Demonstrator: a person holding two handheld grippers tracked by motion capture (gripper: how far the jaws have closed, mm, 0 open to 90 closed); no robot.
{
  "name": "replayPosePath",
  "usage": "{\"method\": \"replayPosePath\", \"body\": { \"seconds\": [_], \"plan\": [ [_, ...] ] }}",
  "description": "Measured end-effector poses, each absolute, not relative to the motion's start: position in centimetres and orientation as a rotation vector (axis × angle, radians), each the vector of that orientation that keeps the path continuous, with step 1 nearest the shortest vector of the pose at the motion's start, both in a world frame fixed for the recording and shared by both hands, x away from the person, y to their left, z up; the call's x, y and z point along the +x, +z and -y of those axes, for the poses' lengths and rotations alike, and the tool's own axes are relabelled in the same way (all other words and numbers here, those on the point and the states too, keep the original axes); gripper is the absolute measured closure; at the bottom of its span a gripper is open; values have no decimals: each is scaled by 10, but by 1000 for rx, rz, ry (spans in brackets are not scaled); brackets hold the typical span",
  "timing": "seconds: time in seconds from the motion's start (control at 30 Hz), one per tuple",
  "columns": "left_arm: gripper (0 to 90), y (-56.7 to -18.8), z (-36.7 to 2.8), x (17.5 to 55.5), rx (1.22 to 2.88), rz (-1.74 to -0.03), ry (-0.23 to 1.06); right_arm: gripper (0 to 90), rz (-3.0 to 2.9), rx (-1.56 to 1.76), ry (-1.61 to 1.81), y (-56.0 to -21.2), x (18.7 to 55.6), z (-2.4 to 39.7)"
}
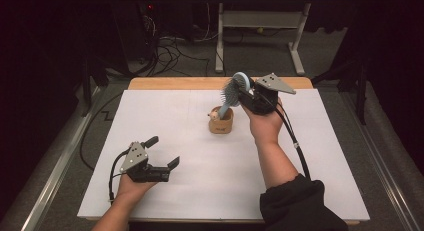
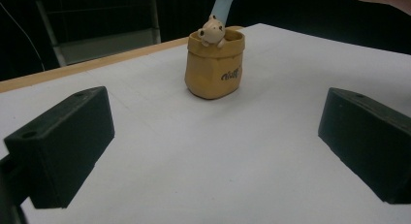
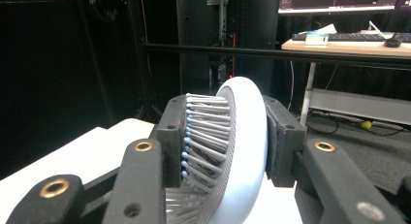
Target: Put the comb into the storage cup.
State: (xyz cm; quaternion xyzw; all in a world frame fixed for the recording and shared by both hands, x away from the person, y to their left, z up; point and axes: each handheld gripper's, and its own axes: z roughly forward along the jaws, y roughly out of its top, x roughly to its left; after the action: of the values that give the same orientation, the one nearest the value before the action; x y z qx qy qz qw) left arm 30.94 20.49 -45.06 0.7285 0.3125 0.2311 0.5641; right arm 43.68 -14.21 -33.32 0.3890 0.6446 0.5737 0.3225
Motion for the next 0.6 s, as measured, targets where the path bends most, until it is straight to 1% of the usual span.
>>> {"method": "replayPosePath", "body": {
  "seconds": [0.6],
  "plan": [
    [2,-451,-205,309,1713,-734,546,595,-1724,1023,1478,-344,442,135]
  ]
}}
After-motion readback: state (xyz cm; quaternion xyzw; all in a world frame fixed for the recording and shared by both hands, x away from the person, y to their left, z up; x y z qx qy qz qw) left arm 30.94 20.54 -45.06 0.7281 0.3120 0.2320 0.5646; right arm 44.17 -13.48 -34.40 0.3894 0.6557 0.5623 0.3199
